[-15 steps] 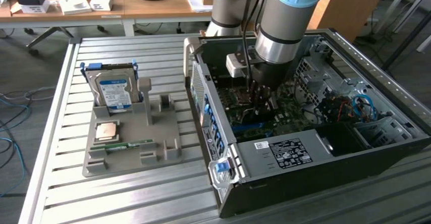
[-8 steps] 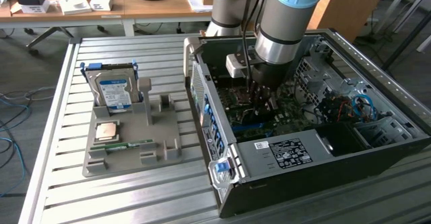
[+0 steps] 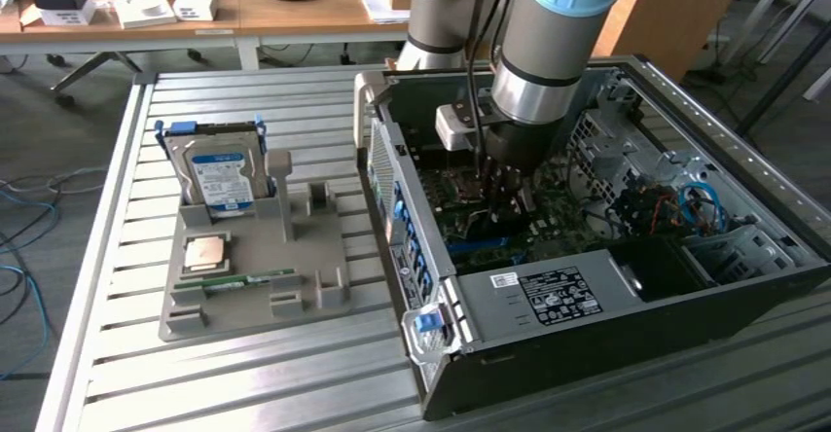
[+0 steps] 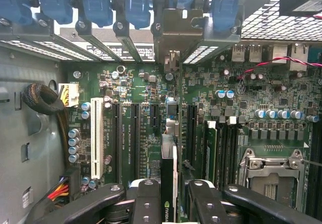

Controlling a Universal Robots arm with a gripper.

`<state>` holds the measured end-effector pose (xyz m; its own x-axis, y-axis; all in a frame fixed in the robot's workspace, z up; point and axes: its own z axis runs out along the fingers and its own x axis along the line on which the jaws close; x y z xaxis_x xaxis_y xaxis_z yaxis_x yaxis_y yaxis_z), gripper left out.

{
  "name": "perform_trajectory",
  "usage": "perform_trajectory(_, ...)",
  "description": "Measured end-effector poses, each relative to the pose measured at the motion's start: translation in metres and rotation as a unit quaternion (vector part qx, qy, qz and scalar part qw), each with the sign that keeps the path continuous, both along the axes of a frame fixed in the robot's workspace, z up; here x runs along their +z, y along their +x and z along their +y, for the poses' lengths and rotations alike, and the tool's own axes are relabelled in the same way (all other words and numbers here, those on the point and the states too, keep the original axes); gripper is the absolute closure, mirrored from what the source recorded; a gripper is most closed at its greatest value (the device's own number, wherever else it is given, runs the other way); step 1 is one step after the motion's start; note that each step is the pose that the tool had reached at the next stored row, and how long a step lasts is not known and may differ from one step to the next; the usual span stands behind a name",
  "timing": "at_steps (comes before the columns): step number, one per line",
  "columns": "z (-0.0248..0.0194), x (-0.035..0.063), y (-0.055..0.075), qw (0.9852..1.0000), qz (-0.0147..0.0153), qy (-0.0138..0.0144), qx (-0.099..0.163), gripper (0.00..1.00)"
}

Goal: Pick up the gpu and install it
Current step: 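Insert the gpu into the slot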

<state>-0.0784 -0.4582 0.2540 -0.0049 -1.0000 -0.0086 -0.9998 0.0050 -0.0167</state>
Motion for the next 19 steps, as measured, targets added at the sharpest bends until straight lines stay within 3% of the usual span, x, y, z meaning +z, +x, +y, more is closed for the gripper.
perform_trajectory(19,0.0,-0.0021,0.0,1.0,0.0,0.0,0.0,0.74)
